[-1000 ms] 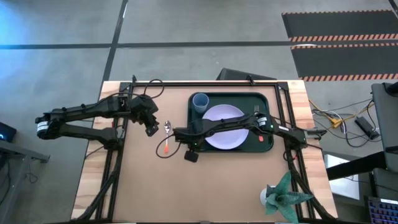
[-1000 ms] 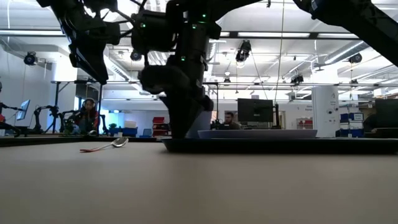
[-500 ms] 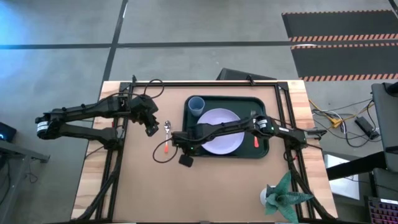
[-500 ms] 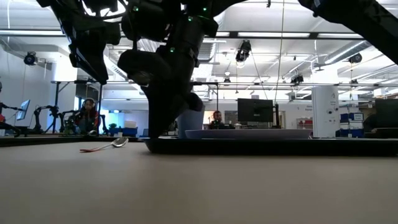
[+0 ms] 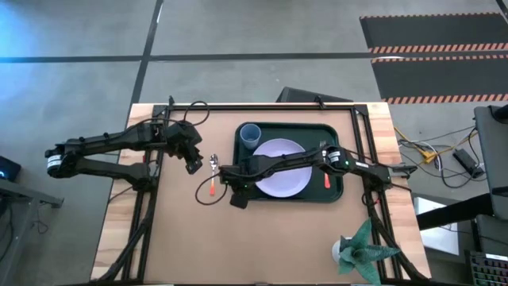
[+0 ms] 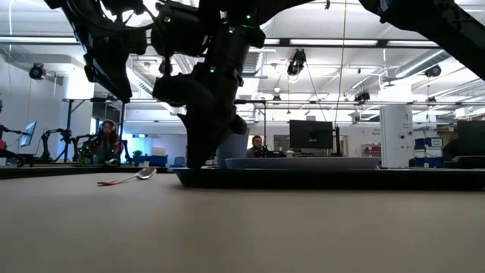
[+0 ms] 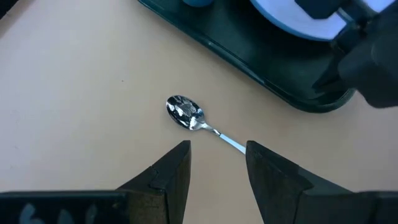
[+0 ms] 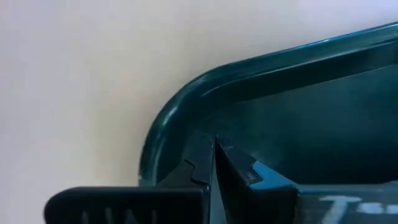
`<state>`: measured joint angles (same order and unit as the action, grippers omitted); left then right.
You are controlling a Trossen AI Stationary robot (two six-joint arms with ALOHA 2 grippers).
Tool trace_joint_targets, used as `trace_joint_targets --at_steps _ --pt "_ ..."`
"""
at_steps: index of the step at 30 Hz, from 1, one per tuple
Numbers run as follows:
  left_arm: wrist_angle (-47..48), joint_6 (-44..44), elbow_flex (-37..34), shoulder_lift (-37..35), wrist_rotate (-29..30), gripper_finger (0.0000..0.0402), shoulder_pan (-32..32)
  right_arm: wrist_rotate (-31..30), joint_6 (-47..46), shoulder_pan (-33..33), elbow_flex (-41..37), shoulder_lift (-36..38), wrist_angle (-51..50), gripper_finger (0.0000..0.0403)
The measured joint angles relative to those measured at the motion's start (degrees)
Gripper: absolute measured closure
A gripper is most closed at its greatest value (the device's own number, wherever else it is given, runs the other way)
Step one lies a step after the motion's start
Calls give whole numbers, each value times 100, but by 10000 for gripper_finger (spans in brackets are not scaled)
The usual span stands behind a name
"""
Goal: Pick and place plate/cup/fork/spoon on tray
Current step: Move the black tray to the center of the table, then put the orange spoon on the black tray to the middle of the violet plate and orange fork
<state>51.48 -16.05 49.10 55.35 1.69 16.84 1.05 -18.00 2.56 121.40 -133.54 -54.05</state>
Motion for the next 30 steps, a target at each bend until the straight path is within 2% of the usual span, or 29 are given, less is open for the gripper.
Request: trace_joint_targets --at_steps 5,19,25,30 --pt "0 5 0 0 0 265 0 341 -152 117 11 -269 85 394" --pt "2 8 0 0 0 265 0 509 -565 442 266 -371 697 394" --pt "53 2 -85 0 28 265 0 -37 -442 389 600 -147 125 394" --pt "50 -552 -509 0 28 265 0 -961 -378 360 1376 409 -967 394"
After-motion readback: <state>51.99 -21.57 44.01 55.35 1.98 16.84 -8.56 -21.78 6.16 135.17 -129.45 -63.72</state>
